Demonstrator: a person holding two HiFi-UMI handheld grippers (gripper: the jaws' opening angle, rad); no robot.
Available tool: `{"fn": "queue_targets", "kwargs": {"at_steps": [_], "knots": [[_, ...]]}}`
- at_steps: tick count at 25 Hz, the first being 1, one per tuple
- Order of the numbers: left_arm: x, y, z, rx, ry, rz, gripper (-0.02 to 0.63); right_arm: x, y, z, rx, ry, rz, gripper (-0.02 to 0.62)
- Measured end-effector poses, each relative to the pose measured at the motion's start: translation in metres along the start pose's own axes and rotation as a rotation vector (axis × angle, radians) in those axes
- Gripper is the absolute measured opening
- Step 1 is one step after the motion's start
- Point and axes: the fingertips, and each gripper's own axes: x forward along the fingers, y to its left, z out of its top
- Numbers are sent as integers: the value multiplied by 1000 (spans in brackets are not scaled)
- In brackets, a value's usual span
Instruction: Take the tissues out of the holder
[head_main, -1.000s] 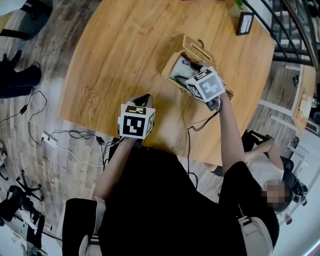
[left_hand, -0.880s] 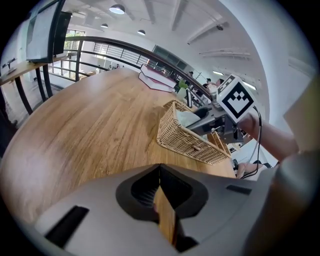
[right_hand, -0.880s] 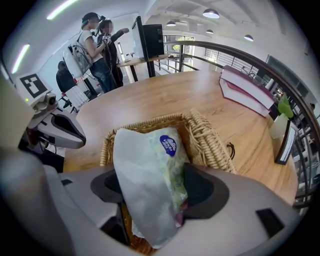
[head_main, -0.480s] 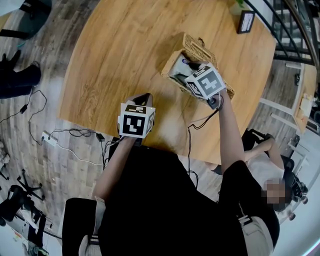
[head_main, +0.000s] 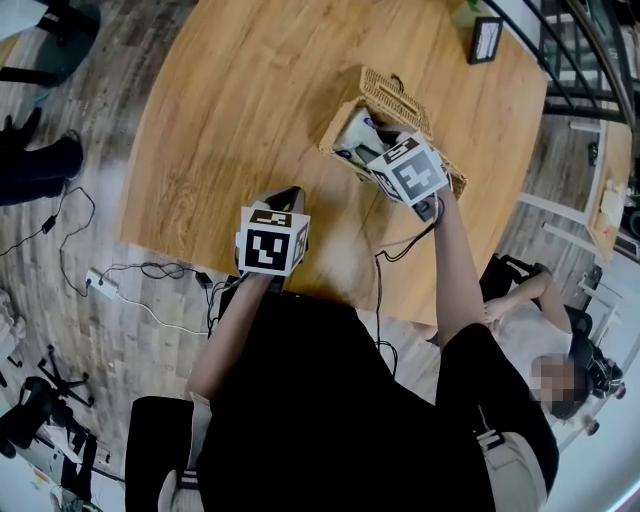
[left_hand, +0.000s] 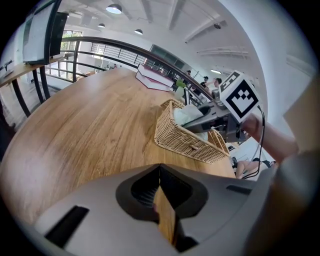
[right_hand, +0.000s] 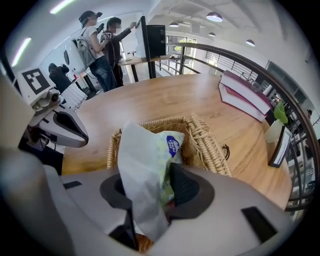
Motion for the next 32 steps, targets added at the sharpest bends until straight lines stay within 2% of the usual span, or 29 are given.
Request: {"fn": "queue_targets", "kwargs": {"at_steps": [6, 16, 24, 32], "knots": [[-4, 0, 0, 14, -5, -2, 12, -17, 0, 1, 12, -32, -46, 156], [-5, -16, 4, 72, -3, -29, 12, -77, -3, 17, 70, -185, -123, 150], [-9, -33, 5, 141, 3, -61, 12, -137, -2, 18, 125, -299, -218, 149], [-26, -32, 2, 192, -11, -61, 12, -165, 42, -3, 151, -317, -242, 147]]}}
